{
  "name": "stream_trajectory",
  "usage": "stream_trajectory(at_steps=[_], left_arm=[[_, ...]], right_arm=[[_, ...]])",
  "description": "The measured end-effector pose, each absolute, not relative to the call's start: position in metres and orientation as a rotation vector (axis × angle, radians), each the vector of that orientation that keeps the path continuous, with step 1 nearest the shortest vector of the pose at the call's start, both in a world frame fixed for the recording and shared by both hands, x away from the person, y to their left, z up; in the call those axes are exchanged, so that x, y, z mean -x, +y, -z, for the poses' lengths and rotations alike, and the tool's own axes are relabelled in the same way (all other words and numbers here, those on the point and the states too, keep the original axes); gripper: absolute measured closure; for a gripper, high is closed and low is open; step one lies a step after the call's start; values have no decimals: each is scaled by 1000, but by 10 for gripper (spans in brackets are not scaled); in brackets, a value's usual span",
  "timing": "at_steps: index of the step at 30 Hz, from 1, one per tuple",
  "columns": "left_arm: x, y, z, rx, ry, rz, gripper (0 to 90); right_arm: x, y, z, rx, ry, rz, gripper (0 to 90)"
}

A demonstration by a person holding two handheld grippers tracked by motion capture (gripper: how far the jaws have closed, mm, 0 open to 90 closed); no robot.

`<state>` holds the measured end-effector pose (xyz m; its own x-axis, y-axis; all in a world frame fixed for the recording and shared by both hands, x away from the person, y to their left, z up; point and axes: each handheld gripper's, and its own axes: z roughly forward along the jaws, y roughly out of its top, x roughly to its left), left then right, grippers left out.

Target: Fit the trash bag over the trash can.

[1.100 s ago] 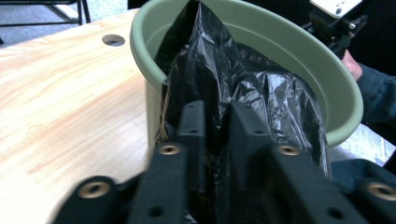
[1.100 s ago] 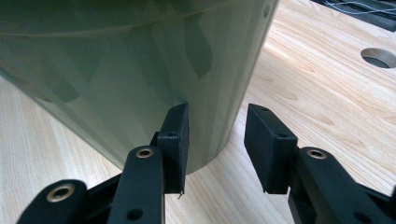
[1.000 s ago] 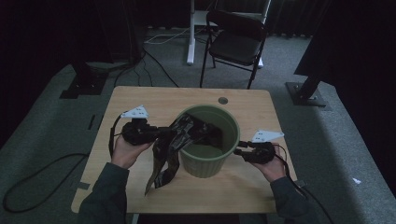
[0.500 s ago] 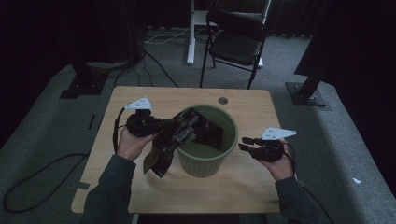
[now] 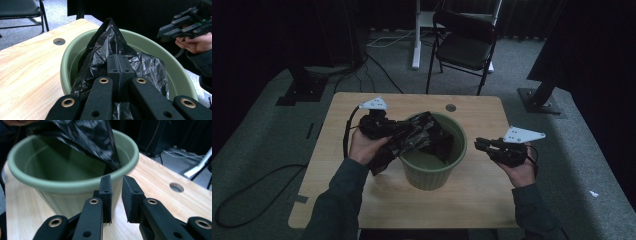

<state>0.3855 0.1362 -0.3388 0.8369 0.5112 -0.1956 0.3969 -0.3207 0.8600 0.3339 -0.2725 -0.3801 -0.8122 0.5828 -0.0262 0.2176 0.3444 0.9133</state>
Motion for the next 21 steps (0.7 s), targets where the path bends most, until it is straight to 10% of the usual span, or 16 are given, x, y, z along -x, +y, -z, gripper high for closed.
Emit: stream_trajectory(at_steps=[21], left_arm=[[-387, 117, 337, -1964, 645, -138, 896]], right_arm=[[-342, -195, 352, -466, 2377, -1463, 652]])
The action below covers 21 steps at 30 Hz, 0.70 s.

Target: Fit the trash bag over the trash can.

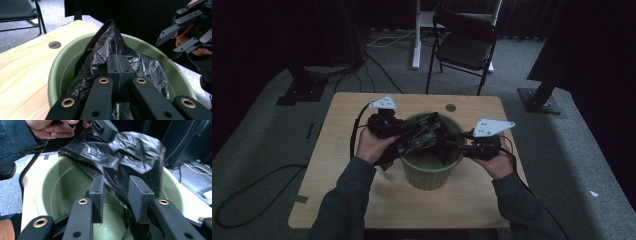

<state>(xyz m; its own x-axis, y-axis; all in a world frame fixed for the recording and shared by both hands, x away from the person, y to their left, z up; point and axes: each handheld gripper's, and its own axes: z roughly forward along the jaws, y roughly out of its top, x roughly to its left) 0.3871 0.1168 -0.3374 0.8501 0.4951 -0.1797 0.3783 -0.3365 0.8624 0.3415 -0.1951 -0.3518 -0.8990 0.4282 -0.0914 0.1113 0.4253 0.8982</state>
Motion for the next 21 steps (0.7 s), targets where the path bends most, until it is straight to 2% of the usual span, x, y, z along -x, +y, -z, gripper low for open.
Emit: stream_trajectory(at_steps=[6, 11, 16, 21], left_arm=[[-387, 113, 337, -1961, 639, -132, 896], [-387, 109, 336, -1959, 629, -126, 895], [-385, 108, 335, -1966, 624, -140, 888], [-382, 124, 328, -1932, 634, -165, 813]], right_arm=[[-345, -178, 352, -432, 2407, -1444, 603], [-346, -167, 353, -412, 2412, -1432, 598], [-346, -165, 351, -409, 2388, -1401, 869], [-345, -173, 347, -427, 2349, -1391, 895]])
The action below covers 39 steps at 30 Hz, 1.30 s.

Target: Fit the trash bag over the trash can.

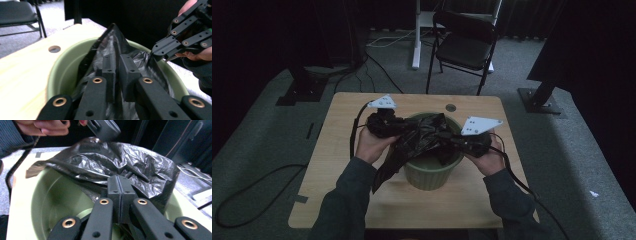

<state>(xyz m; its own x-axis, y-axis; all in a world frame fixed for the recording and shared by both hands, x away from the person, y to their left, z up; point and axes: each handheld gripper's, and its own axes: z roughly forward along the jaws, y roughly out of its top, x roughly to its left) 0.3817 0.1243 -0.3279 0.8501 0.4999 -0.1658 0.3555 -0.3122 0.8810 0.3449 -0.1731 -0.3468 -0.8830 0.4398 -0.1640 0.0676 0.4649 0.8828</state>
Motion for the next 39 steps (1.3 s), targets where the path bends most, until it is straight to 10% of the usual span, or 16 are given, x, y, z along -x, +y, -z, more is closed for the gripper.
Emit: stream_trajectory(at_steps=[29, 36, 39], left_arm=[[-381, 139, 358, -2055, 698, -147, 474], [-380, 128, 354, -2045, 653, -149, 864], [-375, 130, 345, -2008, 626, -169, 894]], right_arm=[[-345, -200, 335, -474, 2269, -1456, 867], [-344, -204, 333, -479, 2254, -1463, 864], [-345, -205, 336, -505, 2272, -1407, 862]])
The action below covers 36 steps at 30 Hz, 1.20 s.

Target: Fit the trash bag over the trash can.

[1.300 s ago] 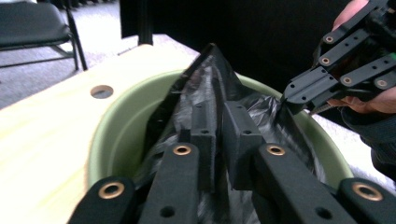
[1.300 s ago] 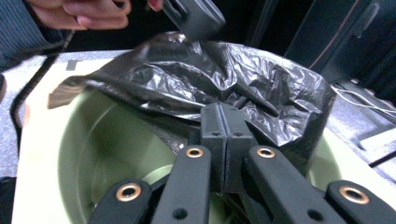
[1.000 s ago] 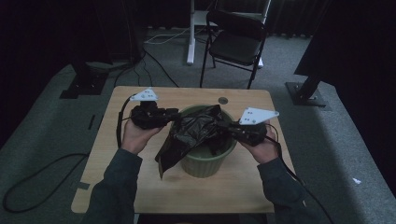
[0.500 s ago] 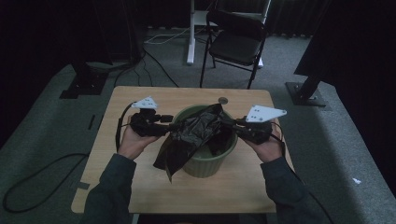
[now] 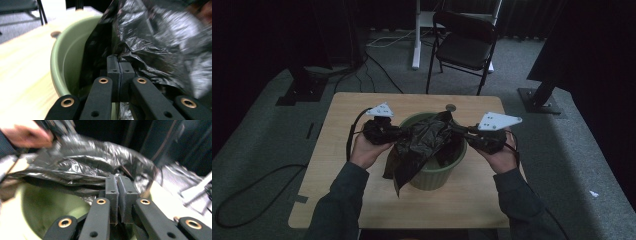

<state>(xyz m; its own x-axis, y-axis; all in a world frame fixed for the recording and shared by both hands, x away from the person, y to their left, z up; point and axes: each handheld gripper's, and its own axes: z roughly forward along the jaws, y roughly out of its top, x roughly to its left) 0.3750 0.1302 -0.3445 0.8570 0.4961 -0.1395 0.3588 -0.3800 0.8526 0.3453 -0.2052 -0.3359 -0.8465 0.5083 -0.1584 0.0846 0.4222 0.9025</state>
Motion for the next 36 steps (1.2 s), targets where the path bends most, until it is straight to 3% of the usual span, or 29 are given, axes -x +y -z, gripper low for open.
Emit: stream_trajectory(at_steps=[4, 10, 16, 29, 32, 34, 36], left_arm=[[-370, 130, 336, -2004, 611, -198, 894], [-367, 125, 330, -2010, 603, -226, 894], [-367, 118, 329, -2012, 600, -232, 894], [-363, 102, 318, -2011, 555, -249, 893], [-362, 101, 316, -1997, 545, -247, 894], [-361, 102, 315, -1990, 545, -251, 893], [-360, 103, 314, -1988, 549, -255, 893]], right_arm=[[-349, -206, 343, -549, 2303, -1331, 843], [-345, -210, 337, -543, 2283, -1379, 681], [-341, -207, 326, -494, 2280, -1438, 604], [-340, -166, 320, -346, 2348, -1401, 528], [-341, -160, 319, -330, 2363, -1383, 610], [-341, -158, 320, -314, 2379, -1363, 787], [-340, -158, 321, -310, 2379, -1349, 884]])
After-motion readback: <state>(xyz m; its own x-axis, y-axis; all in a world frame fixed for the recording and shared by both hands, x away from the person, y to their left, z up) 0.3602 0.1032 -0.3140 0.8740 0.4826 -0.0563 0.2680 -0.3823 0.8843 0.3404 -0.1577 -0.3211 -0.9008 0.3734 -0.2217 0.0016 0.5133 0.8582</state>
